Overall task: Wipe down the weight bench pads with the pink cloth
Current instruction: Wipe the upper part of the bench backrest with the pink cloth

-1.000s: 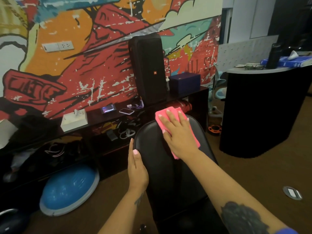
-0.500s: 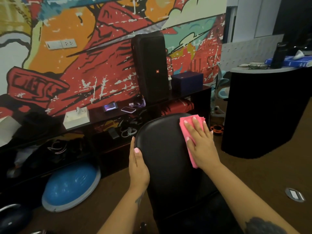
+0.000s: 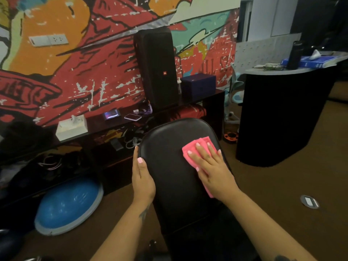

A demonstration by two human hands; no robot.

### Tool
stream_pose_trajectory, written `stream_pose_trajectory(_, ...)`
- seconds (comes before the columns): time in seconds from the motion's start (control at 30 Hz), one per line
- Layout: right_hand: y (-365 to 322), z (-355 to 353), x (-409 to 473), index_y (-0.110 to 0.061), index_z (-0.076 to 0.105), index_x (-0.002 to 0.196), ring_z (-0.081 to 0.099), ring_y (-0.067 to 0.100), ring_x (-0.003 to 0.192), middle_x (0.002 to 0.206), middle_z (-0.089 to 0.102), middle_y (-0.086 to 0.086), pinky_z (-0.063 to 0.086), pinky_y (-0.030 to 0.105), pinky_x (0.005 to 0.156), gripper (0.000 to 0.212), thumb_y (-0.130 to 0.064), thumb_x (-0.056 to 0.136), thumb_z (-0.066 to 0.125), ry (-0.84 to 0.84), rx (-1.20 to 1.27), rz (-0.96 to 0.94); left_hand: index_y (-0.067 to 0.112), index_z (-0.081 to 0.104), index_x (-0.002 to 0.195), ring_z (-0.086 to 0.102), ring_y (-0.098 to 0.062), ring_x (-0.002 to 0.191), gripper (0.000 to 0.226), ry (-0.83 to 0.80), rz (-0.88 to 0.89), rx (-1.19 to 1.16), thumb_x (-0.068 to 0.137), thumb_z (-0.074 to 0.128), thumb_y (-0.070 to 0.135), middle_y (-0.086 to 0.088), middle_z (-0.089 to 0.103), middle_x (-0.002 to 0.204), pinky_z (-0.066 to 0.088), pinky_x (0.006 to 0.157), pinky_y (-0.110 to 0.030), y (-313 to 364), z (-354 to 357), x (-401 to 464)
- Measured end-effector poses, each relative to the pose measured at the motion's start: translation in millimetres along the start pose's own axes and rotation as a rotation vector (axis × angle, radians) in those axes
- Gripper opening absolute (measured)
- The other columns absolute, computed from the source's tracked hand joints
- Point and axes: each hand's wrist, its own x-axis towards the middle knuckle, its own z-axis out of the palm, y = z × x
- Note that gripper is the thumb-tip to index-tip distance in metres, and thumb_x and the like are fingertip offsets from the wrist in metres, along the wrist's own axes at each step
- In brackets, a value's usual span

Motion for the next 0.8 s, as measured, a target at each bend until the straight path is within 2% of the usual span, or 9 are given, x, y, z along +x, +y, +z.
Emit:
stream_pose_trajectory(0.1, 4.2, -5.6, 0.8, -0.045, 0.010, 0.141, -0.011, 0.015, 0.143, 0.152, 0.001, -0.019, 0.000, 0.048, 0.115, 0.053, -0.028, 0.096, 0.033, 0.026, 0.049, 0.117, 0.030, 0.027, 0.150, 0.033, 0.000, 0.131, 0.049, 0.002, 0.013, -0.001, 0.102, 0.021, 0.040, 0.016, 0.035, 0.144, 0.029, 0.102, -0.014, -0.1, -1.1, 1.6)
stream_pose_trajectory(0.2, -4.6, -8.1, 14.7, -0.046, 0.009, 0.141, -0.014, 0.018, 0.143, 0.150, -0.006, -0.022, 0.001, 0.052, 0.113, 0.057, -0.022, 0.098, 0.037, 0.060, 0.104, 0.255, 0.028, 0.026, 0.151, 0.032, 0.000, 0.132, 0.048, -0.004, 0.016, 0.004, 0.104, 0.020, 0.037, 0.013, 0.034, 0.147, 0.028, 0.097, -0.007, -2.3, -1.0, 2.0)
stream_pose_trajectory(0.27, -14.1, -7.7, 20.4, -0.045, 0.012, 0.142, -0.013, 0.020, 0.143, 0.151, -0.005, -0.021, -0.001, 0.053, 0.112, 0.059, -0.020, 0.096, 0.039, 0.099, 0.119, 0.302, 0.029, 0.026, 0.150, 0.032, -0.004, 0.136, 0.047, 0.003, 0.022, 0.004, 0.104, 0.020, 0.037, 0.010, 0.033, 0.151, 0.028, 0.102, -0.013, -3.8, -1.2, 1.8)
stream_pose_trajectory(0.37, -29.2, -2.3, 14.0, -0.042, 0.014, 0.142, -0.013, 0.019, 0.142, 0.150, -0.001, -0.019, -0.007, 0.049, 0.111, 0.061, -0.016, 0.095, 0.041, 0.092, 0.129, 0.241, 0.029, 0.025, 0.151, 0.033, -0.010, 0.138, 0.047, 0.008, 0.027, 0.024, 0.104, 0.019, 0.037, 0.004, 0.034, 0.153, 0.028, 0.107, -0.023, -5.4, -1.5, 0.7)
stream_pose_trajectory(0.53, -28.8, -2.3, -24.7, -0.041, 0.017, 0.140, -0.013, 0.013, 0.142, 0.147, -0.001, -0.024, -0.015, 0.030, 0.111, 0.062, -0.007, 0.094, 0.043, -0.071, 0.104, 0.066, 0.029, 0.024, 0.152, 0.033, -0.007, 0.134, 0.049, -0.004, 0.023, 0.034, 0.104, 0.018, 0.038, 0.005, 0.033, 0.152, 0.028, 0.104, -0.023, -4.1, -1.0, -2.1)
stream_pose_trajectory(0.67, -3.4, -13.5, -49.3, -0.045, 0.016, 0.136, -0.005, 0.011, 0.143, 0.148, 0.001, -0.024, -0.003, 0.032, 0.116, 0.068, -0.004, 0.092, 0.047, -0.082, 0.123, 0.164, 0.028, 0.023, 0.152, 0.032, -0.007, 0.135, 0.050, -0.010, 0.031, 0.023, 0.104, 0.018, 0.040, 0.004, 0.033, 0.154, 0.028, 0.106, -0.025, -4.6, -0.5, -3.6)
stream_pose_trajectory(0.8, -5.8, -17.6, -34.0, -0.047, 0.009, 0.135, -0.010, 0.011, 0.140, 0.146, -0.004, -0.024, 0.006, 0.039, 0.116, 0.063, -0.012, 0.095, 0.043, -0.032, 0.163, 0.356, 0.028, 0.023, 0.152, 0.032, -0.006, 0.136, 0.050, -0.006, 0.026, 0.027, 0.104, 0.018, 0.039, 0.007, 0.032, 0.153, 0.028, 0.104, -0.021, -3.6, -1.1, -3.2)
